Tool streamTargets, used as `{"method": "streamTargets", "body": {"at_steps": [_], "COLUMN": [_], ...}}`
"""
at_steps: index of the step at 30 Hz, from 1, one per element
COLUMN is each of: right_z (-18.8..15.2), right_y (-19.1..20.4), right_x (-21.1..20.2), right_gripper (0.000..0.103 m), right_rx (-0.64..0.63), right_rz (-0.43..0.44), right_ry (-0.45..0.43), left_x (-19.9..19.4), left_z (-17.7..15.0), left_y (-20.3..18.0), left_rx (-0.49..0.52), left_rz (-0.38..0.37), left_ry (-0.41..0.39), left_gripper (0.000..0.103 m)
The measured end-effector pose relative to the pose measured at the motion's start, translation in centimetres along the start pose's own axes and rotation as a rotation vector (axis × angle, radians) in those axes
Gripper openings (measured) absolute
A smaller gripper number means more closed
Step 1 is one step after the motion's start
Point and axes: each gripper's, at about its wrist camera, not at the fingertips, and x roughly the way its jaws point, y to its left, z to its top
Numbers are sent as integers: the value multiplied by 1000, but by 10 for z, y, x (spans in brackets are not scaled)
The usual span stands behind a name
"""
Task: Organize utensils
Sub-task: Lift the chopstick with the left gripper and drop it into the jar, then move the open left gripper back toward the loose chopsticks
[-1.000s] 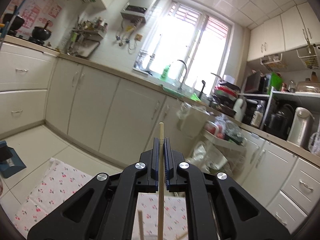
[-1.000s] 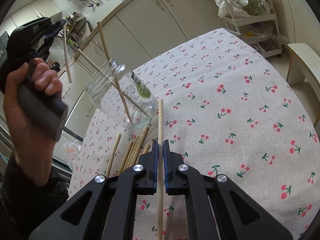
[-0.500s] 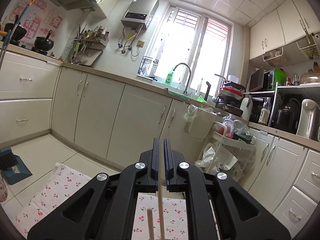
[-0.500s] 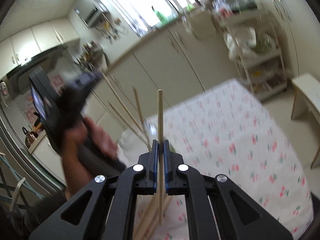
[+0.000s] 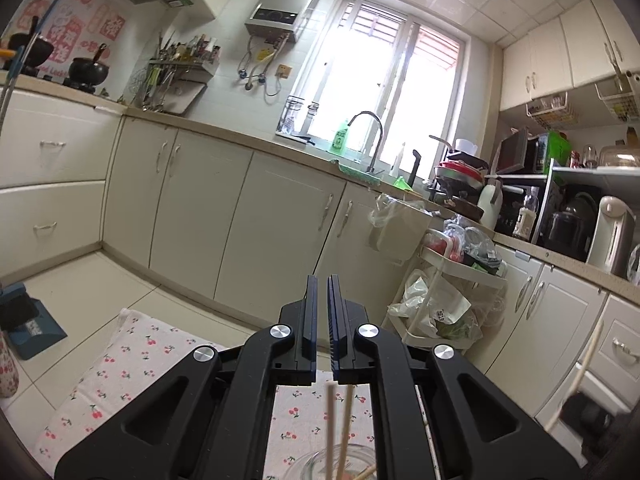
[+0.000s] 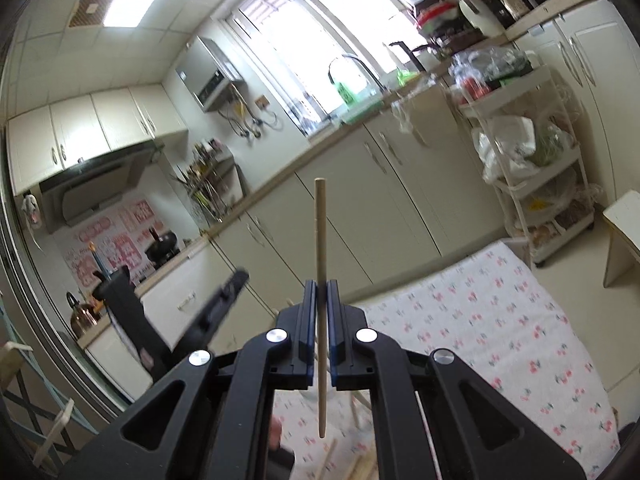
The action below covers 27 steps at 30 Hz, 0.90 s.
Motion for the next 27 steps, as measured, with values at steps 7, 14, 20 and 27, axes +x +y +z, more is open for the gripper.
{"method": "streamTargets", "body": {"at_steps": [7,14,20,27], "right_z": [10,-18,-40,-62], "right_y": [25,36,33,24], "right_x": [31,65,64,18], "right_gripper": [6,6,21,33], "right_rx": [-91,-211,-227,-227], "right_rz": [-22,-74,-96,-207], "right_ry": [-72,17,113,213], "left_x": [-25,-34,-40,-48], "left_z": [10,-3,-24,-62], "left_y": [21,37,45,55], "left_rx": [-5,-2,7,73], "left_rz": [27,75,106,163], "left_ry": [12,86,193,405], "left_gripper": [9,43,60,78]}}
